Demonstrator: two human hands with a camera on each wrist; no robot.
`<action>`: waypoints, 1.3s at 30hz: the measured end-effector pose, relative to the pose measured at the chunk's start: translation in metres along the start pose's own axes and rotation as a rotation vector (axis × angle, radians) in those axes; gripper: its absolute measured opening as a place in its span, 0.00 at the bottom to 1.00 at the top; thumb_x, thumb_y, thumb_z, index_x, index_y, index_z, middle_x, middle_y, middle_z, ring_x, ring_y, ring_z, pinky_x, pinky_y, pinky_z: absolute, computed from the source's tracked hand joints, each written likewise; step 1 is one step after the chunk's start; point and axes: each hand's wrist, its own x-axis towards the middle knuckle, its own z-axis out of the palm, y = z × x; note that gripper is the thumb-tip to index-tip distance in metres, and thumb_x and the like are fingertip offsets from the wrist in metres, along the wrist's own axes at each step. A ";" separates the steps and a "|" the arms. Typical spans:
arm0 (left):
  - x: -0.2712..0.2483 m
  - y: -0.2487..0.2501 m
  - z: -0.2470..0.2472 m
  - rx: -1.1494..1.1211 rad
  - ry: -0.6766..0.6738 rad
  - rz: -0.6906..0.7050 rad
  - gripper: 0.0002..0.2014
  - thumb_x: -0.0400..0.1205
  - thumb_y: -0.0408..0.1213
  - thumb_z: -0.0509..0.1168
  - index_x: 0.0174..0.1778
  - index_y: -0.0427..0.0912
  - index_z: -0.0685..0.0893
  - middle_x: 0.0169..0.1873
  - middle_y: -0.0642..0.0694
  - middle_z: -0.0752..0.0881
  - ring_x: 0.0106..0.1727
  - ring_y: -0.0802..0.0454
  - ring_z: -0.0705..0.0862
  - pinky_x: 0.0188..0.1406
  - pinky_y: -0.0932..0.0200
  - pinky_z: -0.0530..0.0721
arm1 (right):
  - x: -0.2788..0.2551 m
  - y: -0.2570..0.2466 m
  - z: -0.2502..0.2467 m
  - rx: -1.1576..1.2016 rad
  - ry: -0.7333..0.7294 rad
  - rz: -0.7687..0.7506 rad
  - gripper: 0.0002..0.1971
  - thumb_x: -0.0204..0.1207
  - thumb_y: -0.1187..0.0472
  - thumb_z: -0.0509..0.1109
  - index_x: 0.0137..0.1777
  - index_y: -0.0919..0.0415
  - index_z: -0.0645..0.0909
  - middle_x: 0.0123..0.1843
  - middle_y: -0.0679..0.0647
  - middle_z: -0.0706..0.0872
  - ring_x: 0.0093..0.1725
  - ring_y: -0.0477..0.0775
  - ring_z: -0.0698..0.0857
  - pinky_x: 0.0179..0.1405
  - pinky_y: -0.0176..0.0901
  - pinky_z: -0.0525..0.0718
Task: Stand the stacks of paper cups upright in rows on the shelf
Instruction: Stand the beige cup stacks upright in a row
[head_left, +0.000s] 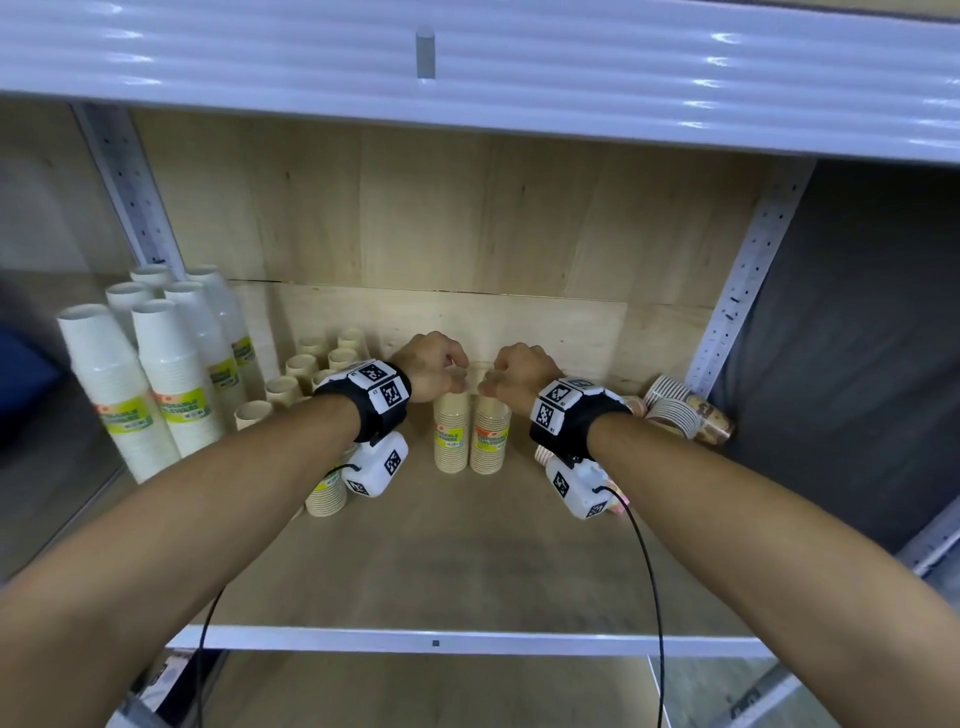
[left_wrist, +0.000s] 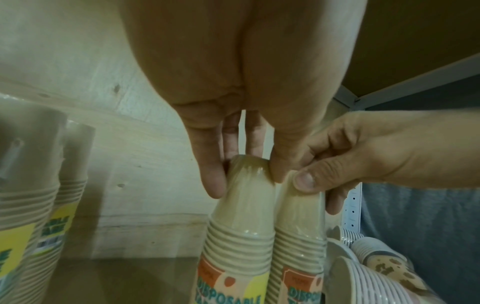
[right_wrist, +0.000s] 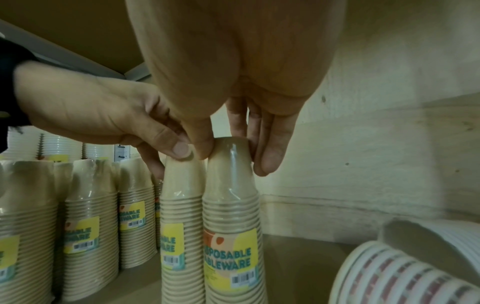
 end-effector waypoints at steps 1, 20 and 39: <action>0.000 0.000 0.000 -0.003 -0.004 0.000 0.17 0.77 0.44 0.74 0.62 0.49 0.86 0.58 0.45 0.84 0.56 0.49 0.83 0.51 0.58 0.78 | -0.001 -0.001 0.000 -0.006 0.000 0.004 0.21 0.71 0.49 0.73 0.61 0.58 0.81 0.57 0.58 0.83 0.54 0.59 0.85 0.45 0.43 0.81; -0.009 0.017 -0.015 0.134 -0.131 -0.014 0.17 0.76 0.38 0.73 0.61 0.48 0.87 0.54 0.47 0.83 0.47 0.50 0.83 0.46 0.57 0.84 | -0.008 -0.008 -0.017 -0.127 -0.167 -0.219 0.20 0.77 0.57 0.70 0.68 0.60 0.81 0.64 0.57 0.82 0.62 0.57 0.81 0.48 0.40 0.75; -0.097 -0.018 -0.081 0.252 -0.415 -0.332 0.15 0.73 0.29 0.75 0.56 0.36 0.88 0.48 0.39 0.89 0.35 0.51 0.86 0.35 0.60 0.87 | -0.037 -0.111 0.013 -0.096 -0.465 -0.432 0.14 0.62 0.58 0.82 0.48 0.58 0.86 0.43 0.52 0.87 0.37 0.50 0.86 0.46 0.49 0.89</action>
